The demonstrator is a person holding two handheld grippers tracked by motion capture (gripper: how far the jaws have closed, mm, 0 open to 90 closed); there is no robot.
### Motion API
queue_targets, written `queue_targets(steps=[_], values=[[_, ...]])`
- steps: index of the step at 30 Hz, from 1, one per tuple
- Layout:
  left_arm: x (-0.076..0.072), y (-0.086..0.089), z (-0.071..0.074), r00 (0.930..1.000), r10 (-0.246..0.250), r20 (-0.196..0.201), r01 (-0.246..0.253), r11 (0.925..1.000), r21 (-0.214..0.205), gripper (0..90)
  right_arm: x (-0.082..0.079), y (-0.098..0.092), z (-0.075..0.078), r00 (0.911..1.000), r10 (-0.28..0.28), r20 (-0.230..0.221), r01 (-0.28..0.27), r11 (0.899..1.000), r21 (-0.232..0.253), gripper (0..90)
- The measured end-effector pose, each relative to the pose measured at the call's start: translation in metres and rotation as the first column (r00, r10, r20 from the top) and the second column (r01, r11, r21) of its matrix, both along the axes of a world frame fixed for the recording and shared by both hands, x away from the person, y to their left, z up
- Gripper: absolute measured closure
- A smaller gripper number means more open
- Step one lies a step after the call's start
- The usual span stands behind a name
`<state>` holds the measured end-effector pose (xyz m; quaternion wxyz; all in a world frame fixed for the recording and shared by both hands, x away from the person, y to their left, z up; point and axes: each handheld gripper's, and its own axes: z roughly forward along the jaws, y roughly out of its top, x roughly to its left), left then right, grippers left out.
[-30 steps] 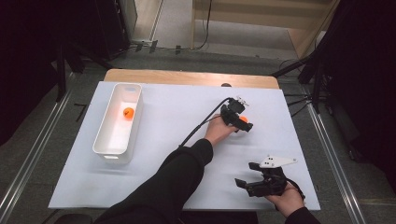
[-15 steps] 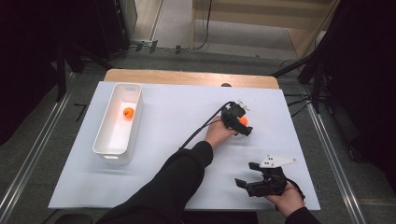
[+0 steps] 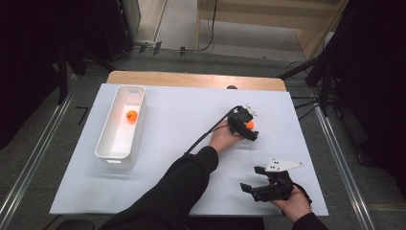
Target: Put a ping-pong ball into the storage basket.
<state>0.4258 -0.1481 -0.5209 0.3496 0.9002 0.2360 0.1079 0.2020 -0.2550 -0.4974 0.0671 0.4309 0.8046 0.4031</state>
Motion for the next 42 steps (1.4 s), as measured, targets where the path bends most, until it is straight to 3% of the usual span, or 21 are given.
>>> queue_targets(steps=[10,16,19,26,30,33,37,42], values=[[-0.004,0.003,0.002,0.9994,0.032,0.015,-0.031,0.9994,-0.015,26.0,0.000,0.000,0.000,1.0000,0.005,0.006,-0.005,1.000,-0.008,11.2],[-0.007,0.002,0.005,0.9997,0.026,0.005,-0.026,0.9996,-0.010,39.3,0.001,0.000,0.000,1.0000,0.005,0.006,-0.005,1.000,-0.008,11.2],[-0.007,0.002,0.006,0.9993,0.037,0.004,-0.037,0.9992,-0.013,50.2,0.001,0.000,-0.001,0.9999,0.007,0.009,-0.007,1.000,-0.008,11.3],[-0.005,0.003,0.007,0.9991,0.040,-0.011,-0.040,0.9991,-0.014,50.7,0.000,0.002,0.000,0.9999,0.012,0.004,-0.012,1.000,-0.005,11.2],[-0.002,0.005,0.008,0.9967,0.058,-0.056,-0.061,0.9971,-0.046,50.7,0.000,0.001,0.000,0.9999,0.012,0.004,-0.012,1.000,-0.005,11.2],[-0.003,0.005,0.010,0.9959,0.060,-0.068,-0.062,0.9973,-0.038,50.8,-0.001,0.001,0.000,1.0000,0.009,0.003,-0.009,1.000,-0.002,11.3],[-0.004,0.006,0.013,0.9950,0.048,-0.088,-0.051,0.9983,-0.029,50.8,0.000,0.001,0.000,0.9999,0.011,0.007,-0.010,1.000,-0.004,11.2],[-0.006,0.008,0.022,0.9935,0.027,-0.110,-0.033,0.9979,-0.056,50.8,0.000,0.001,0.000,0.9999,0.009,0.007,-0.009,1.000,-0.002,11.3]])
